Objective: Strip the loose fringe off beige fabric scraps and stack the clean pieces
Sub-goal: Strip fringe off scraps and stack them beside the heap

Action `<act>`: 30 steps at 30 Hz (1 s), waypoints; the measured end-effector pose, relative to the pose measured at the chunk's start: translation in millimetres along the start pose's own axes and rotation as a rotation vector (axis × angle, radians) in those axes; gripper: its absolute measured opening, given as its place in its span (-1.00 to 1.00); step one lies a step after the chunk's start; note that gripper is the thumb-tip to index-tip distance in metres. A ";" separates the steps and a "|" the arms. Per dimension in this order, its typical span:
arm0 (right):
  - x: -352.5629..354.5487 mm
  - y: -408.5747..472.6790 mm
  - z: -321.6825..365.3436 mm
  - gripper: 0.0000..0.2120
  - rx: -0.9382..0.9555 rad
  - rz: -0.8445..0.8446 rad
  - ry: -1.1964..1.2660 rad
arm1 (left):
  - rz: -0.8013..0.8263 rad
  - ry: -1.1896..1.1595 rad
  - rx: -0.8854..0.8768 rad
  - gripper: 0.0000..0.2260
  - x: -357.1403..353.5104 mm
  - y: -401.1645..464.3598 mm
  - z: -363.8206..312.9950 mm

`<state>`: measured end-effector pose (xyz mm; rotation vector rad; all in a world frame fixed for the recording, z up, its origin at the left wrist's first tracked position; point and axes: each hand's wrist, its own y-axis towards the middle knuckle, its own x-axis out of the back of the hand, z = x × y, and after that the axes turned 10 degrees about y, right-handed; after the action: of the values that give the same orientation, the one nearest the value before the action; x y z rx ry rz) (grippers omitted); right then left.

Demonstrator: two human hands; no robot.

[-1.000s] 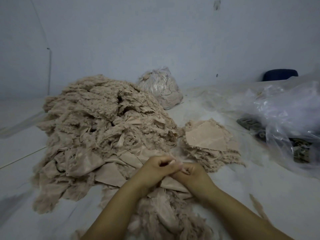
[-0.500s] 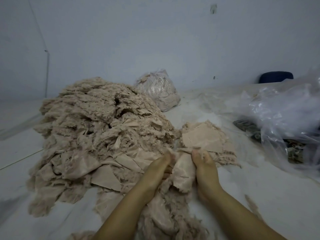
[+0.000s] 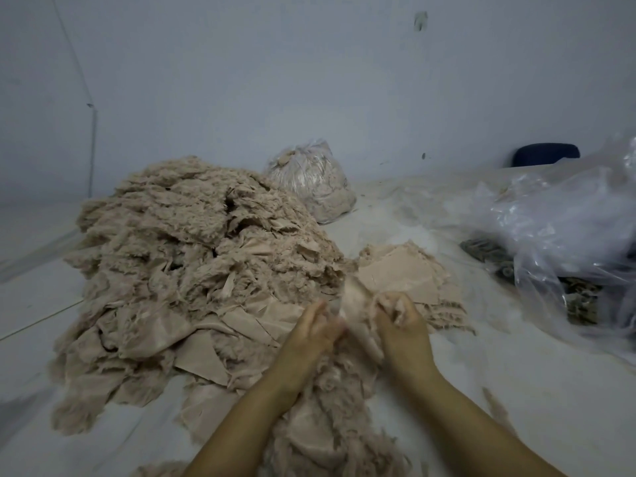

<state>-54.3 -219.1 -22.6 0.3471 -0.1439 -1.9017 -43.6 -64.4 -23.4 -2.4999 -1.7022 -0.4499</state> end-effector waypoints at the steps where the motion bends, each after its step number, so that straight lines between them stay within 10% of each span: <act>1: -3.7 -5.4 -2.5 -0.80 0.010 0.095 -0.043 | 0.016 -0.026 0.020 -0.34 -3.3 0.7 0.8; 2: -7.4 -10.4 -3.9 -0.79 0.011 0.171 -0.065 | 0.016 -0.028 0.009 -0.28 -6.3 1.4 1.0; 5: -9.3 -12.4 -2.8 -0.81 0.057 0.130 -0.008 | -0.169 0.020 -0.084 -0.94 -7.6 3.2 -2.6; 9: 0.0 -1.6 7.1 -0.79 0.124 -0.068 0.000 | -0.334 -0.113 -0.048 -0.79 -1.3 3.1 -4.3; 15: -19.0 -8.7 7.4 -0.79 0.101 0.038 0.046 | 0.086 -0.244 -0.013 -0.72 -9.6 0.6 -2.4; 30: -6.9 39.9 23.1 -0.85 0.135 0.031 -0.081 | -0.191 -0.282 0.051 -0.79 -7.3 5.6 -7.1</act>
<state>-23.4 -228.3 11.1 0.3567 -0.3309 -1.8804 -42.3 -74.7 -18.2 -2.4712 -2.0348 -0.0647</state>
